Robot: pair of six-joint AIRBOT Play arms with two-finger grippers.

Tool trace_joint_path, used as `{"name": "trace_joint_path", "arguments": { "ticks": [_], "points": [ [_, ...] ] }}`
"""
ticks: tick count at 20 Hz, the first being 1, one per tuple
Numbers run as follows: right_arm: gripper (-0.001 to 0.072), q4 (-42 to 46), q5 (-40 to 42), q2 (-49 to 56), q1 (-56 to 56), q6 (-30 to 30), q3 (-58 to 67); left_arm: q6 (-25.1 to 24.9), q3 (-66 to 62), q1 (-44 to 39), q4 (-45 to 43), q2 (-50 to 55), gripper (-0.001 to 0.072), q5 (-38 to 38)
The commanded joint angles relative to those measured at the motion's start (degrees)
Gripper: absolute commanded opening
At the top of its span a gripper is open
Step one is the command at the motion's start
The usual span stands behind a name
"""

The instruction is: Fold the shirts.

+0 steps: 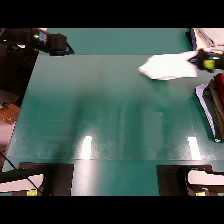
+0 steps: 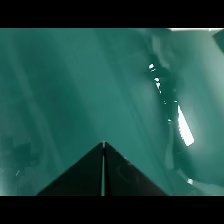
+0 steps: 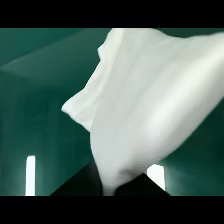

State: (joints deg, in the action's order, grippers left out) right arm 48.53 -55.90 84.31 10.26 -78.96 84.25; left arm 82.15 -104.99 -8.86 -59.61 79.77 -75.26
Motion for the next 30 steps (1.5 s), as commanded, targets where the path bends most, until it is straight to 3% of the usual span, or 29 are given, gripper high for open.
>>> {"name": "trace_joint_path", "arguments": {
  "ticks": [1, 7, 13, 22, 27, 30],
  "points": [
    [0.0012, 2.0, 1.5, -0.9, 13.0, 0.0, 0.1, -0.1, 0.0, -4.0, 0.0, 0.0, 0.0024, 3.6],
    [0.0012, 1.9, -1.3, 5.3, 19.8, 0.0, 11.8, 0.4, 0.0, -5.0, 0.0, 0.0, 0.0024, 3.7],
    [0.0011, 2.1, -8.3, 3.8, 24.3, -0.1, 27.7, 0.3, 0.0, -5.0, 0.0, 0.1, 0.0024, 3.7],
    [0.0012, 2.6, -23.6, -3.5, 36.3, -0.5, 29.6, -0.1, 0.0, -5.0, -0.4, 0.1, 0.0024, 3.7],
    [0.0013, 17.3, -30.8, -5.2, 37.9, -4.3, 29.5, -0.1, 0.0, -5.0, -0.4, 0.1, 0.0024, 3.7],
    [0.0014, 20.7, -31.7, -7.5, 37.9, -4.5, 24.2, -0.1, 0.0, -5.0, -0.4, 0.1, 0.0024, 3.1]
  ]
}}
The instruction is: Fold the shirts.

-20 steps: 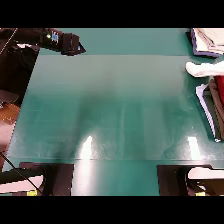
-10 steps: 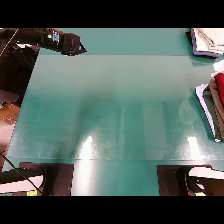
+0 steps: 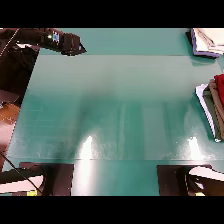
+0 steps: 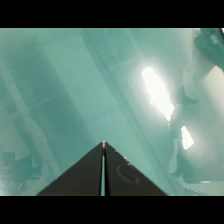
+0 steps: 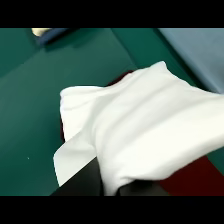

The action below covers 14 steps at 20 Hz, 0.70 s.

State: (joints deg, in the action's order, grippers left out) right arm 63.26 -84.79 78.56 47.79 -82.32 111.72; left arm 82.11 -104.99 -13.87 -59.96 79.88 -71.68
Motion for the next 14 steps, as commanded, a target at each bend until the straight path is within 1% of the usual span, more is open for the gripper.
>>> {"name": "trace_joint_path", "arguments": {
  "ticks": [1, 4, 5, 7, 8, 9, 11, 14],
  "points": [
    [0.0014, 8.0, -3.0, -3.1, 0.3, -1.2, -6.6, -0.1, 0.0, 0.0, 0.0, 0.0, 0.0024, -0.7],
    [0.0030, 14.5, -4.2, -5.8, 1.3, -1.2, -15.4, -0.6, 0.0, 0.0, 0.0, 0.0, 0.0024, -1.1],
    [0.0157, 15.9, -4.3, -6.8, 2.3, -1.2, -17.9, -1.1, 0.0, 0.0, -0.1, 0.0, 0.0024, -1.4],
    [0.0503, 16.4, -3.7, -8.6, 4.9, -1.2, -22.1, -1.2, 0.0, 0.0, -0.1, 0.0, 0.0024, -1.4],
    [0.0586, 16.4, -3.7, -9.2, 6.2, -1.2, -23.6, -1.1, 0.0, 0.0, -0.1, 0.0, 0.0024, -1.3],
    [0.0587, 16.2, -3.7, -9.9, 7.3, -1.4, -24.7, -1.1, 0.0, 0.0, 0.0, 0.0, 0.0024, -1.3],
    [0.0585, 14.4, -2.9, -10.8, 8.1, -4.2, -25.4, -1.1, 0.0, 0.0, 0.0, 0.0, 0.0024, -1.2],
    [0.0580, 3.8, -0.7, -12.1, 5.3, -4.2, -24.9, -1.1, 0.0, 0.0, 0.0, 0.0, 0.0024, -1.2]
  ]
}}
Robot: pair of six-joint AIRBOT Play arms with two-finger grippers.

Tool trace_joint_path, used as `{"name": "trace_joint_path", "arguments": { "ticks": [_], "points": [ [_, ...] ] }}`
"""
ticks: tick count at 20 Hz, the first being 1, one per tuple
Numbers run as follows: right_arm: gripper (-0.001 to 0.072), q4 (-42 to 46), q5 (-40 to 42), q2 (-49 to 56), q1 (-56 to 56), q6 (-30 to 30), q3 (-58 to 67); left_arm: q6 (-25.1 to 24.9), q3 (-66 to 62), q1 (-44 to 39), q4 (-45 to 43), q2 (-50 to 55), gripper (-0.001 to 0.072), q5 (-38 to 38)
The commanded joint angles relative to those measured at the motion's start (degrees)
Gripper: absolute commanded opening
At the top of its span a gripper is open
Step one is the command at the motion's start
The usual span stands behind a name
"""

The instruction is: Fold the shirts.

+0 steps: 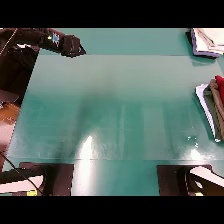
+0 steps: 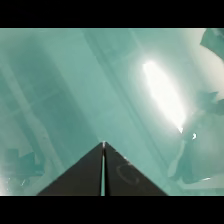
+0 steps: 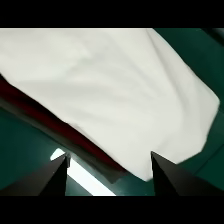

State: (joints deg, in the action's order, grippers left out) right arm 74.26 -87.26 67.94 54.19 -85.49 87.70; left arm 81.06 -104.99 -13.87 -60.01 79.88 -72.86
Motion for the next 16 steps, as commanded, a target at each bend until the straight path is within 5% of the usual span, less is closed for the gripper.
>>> {"name": "trace_joint_path", "arguments": {
  "ticks": [1, 3, 4, 6, 7, 16],
  "points": [
    [0.0575, -10.2, 2.6, -2.0, -3.3, -1.0, -0.9, -0.1, 0.0, 0.0, 0.0, 0.0, 0.0025, -0.3],
    [0.0572, -13.7, 3.7, -3.1, -8.9, -1.0, -0.9, -0.1, 0.0, 0.0, 0.0, 0.0, 0.0024, 0.1],
    [0.0504, -13.7, 3.9, -3.8, -12.2, -1.0, -0.9, -0.1, 0.0, 0.0, 0.0, -0.1, 0.0025, 0.0],
    [0.0100, -13.7, 4.0, -4.7, -19.0, -0.8, -0.9, -0.1, 0.0, 0.0, 0.1, 0.0, 0.0024, 0.0],
    [0.0015, -13.7, 4.2, -4.9, -22.1, 0.0, -0.9, 0.0, 0.0, 0.0, 0.1, -0.1, 0.0025, 0.1],
    [0.0015, -12.7, 7.3, -4.9, -38.9, 1.1, -0.9, -0.1, 0.0, 0.0, 0.3, -0.1, 0.0025, 0.0]
  ]
}}
